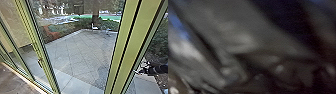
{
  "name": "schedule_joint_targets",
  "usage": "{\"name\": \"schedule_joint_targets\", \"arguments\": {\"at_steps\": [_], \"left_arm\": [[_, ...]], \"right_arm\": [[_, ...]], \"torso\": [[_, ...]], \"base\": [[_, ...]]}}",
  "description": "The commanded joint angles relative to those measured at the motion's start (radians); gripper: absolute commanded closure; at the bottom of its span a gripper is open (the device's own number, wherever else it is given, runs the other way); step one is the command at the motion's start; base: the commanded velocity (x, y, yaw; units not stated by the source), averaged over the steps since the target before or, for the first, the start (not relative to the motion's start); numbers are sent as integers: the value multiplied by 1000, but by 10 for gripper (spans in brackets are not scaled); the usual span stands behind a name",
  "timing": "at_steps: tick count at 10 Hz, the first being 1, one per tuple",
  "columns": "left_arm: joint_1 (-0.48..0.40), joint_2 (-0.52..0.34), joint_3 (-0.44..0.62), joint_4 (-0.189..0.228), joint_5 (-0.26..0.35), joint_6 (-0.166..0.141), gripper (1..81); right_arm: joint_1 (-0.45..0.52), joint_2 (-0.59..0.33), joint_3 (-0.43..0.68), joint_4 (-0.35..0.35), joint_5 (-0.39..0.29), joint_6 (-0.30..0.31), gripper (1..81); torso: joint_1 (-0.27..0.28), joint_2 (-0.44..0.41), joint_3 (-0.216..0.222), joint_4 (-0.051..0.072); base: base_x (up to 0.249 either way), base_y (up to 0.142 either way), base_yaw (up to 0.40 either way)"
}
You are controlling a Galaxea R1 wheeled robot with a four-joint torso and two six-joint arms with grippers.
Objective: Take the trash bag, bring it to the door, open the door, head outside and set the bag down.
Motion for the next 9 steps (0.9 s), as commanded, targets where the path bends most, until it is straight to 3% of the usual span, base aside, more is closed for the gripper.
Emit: {"name": "schedule_joint_targets", "arguments": {"at_steps": [1,2,4,5,7,9], "left_arm": [[-3,1,11,2,107,12,811],[-3,2,11,4,107,12,811],[-1,1,8,2,107,12,811],[-3,2,8,1,107,11,811],[-3,7,8,1,107,11,811],[-3,5,8,1,107,11,811]], "right_arm": [[204,-144,-26,-143,-307,-97,10],[223,-156,-26,-163,-321,-124,10],[245,-164,-20,-299,-371,-144,10],[256,-170,-16,-329,-378,-151,10],[256,-173,-35,-340,-378,-189,10],[268,-176,-43,-352,-378,-198,10]], "torso": [[0,0,0,0],[0,0,0,0],[1,0,0,0],[0,0,0,0],[0,0,100,0],[1,1,132,0]], "base": [[0,0,0],[0,0,0],[0,0,0],[0,0,0],[0,0,0],[0,0,0]]}}
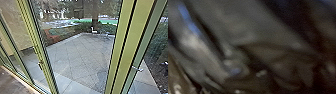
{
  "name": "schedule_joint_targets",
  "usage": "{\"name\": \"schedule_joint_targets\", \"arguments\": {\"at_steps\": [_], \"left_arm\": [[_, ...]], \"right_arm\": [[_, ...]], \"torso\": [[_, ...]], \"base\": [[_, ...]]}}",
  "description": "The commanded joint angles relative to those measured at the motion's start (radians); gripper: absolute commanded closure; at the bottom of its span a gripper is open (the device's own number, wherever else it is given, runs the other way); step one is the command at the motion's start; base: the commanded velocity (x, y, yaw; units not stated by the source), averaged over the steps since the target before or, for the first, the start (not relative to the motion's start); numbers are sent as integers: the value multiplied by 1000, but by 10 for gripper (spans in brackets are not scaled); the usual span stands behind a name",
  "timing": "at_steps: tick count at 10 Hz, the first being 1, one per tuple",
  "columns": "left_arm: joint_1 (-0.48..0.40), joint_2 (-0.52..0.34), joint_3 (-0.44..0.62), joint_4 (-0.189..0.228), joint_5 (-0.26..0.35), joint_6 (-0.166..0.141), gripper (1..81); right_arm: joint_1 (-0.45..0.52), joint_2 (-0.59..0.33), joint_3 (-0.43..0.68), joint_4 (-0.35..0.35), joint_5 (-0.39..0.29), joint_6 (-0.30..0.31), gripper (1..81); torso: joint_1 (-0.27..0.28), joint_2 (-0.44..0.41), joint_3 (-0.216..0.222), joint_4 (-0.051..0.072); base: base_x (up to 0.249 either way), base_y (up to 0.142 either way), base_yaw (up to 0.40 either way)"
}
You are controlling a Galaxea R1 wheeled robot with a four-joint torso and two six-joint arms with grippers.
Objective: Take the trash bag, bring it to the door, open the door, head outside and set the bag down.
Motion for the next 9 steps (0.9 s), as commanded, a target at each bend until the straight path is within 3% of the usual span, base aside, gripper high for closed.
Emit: {"name": "schedule_joint_targets", "arguments": {"at_steps": [1,2,4,9], "left_arm": [[-13,4,8,-1,97,10,811],[-12,4,8,-1,97,10,811],[-9,4,8,-4,97,10,811],[-3,5,7,-10,97,7,811]], "right_arm": [[170,-48,-35,-148,-37,-46,10],[170,-52,-46,-175,-28,-75,10],[176,-52,-124,-245,-8,-160,10],[180,-52,-372,-288,162,-434,10]], "torso": [[0,0,-3,0],[0,0,30,0],[-2,-2,53,0],[-3,-1,53,0]], "base": [[0,0,0],[0,0,0],[0,0,0],[0,0,0]]}}
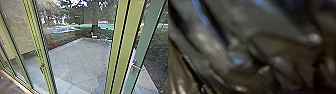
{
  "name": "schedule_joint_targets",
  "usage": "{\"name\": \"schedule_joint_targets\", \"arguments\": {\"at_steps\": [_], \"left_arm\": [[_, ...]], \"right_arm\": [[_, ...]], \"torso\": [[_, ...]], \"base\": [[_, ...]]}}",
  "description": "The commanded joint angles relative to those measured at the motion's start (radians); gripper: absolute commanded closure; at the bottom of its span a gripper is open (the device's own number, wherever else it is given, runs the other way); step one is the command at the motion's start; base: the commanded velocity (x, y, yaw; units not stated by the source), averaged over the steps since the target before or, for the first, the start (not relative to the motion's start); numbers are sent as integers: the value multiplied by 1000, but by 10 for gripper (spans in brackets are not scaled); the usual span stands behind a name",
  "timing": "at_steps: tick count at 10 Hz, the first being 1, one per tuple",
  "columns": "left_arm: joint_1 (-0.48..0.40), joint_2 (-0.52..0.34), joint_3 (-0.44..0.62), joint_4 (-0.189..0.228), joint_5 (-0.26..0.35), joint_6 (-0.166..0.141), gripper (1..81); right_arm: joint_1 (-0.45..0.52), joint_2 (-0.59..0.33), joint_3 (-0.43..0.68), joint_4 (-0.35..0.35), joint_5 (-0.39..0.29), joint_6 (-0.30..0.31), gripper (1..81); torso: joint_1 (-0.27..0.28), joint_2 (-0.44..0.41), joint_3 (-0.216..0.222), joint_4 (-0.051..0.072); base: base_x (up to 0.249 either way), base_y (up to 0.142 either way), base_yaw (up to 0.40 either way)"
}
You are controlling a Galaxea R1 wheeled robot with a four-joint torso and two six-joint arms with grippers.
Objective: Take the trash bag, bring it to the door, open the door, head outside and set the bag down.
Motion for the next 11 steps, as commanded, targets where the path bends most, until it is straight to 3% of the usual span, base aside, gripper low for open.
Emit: {"name": "schedule_joint_targets", "arguments": {"at_steps": [1,2,3,4,6,7,11], "left_arm": [[-23,3,7,-9,94,8,811],[-23,6,7,-9,94,6,811],[-23,11,7,-9,94,6,811],[-22,11,7,-9,94,6,811],[-15,6,7,-11,94,6,811],[-15,6,7,-11,94,6,811],[-12,7,7,-9,92,6,811]], "right_arm": [[149,-33,-201,-195,89,-159,10],[151,-33,-220,-204,100,-170,10],[152,-33,-226,-212,106,-175,10],[151,-33,-232,-216,108,-176,10],[149,-49,-226,-218,108,-198,10],[146,-57,-234,-218,109,-202,10],[68,-80,-337,-210,269,-245,10]], "torso": [[0,0,0,0],[0,0,0,0],[0,0,34,-25],[0,0,50,-39],[0,0,32,-23],[0,-1,38,-32],[-1,-1,42,-34]], "base": [[0,0,0],[0,0,0],[0,0,0],[0,0,0],[0,0,0],[0,0,0],[0,0,0]]}}
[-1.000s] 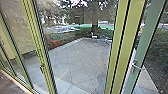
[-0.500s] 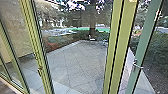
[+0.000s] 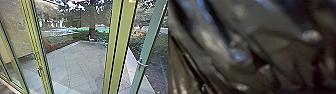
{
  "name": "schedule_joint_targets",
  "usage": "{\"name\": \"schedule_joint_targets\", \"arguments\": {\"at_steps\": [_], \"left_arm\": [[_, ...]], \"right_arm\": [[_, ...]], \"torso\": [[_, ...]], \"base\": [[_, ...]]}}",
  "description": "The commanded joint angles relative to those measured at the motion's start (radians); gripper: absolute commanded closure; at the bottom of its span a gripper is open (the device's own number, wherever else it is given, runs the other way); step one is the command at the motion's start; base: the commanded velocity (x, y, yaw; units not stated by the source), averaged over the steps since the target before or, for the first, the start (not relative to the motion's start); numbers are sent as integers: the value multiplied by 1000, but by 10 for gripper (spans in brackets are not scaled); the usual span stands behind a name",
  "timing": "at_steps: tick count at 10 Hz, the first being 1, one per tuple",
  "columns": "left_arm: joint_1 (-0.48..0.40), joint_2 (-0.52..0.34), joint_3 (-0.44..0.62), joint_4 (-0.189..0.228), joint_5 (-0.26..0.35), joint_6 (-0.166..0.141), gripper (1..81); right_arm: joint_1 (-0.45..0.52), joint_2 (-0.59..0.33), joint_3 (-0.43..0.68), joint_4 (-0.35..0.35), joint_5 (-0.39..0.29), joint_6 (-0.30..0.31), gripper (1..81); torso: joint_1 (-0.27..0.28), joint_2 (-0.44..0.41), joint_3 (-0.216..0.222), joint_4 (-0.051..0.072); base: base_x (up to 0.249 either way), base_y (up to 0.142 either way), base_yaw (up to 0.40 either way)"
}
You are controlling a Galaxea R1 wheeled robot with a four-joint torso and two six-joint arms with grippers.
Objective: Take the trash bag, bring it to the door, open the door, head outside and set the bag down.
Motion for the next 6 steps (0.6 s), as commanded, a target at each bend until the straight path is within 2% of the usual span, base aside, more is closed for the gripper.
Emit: {"name": "schedule_joint_targets", "arguments": {"at_steps": [1,4,6], "left_arm": [[-30,4,10,-6,91,7,811],[-28,6,10,-6,90,7,811],[-26,6,10,-6,90,7,811]], "right_arm": [[24,-25,-84,-73,66,-15,10],[-65,-39,-179,-102,197,-16,10],[-121,-32,-295,-104,327,-15,10]], "torso": [[0,0,0,0],[0,0,0,0],[0,0,0,-1]], "base": [[0,0,0],[0,0,0],[0,0,0]]}}
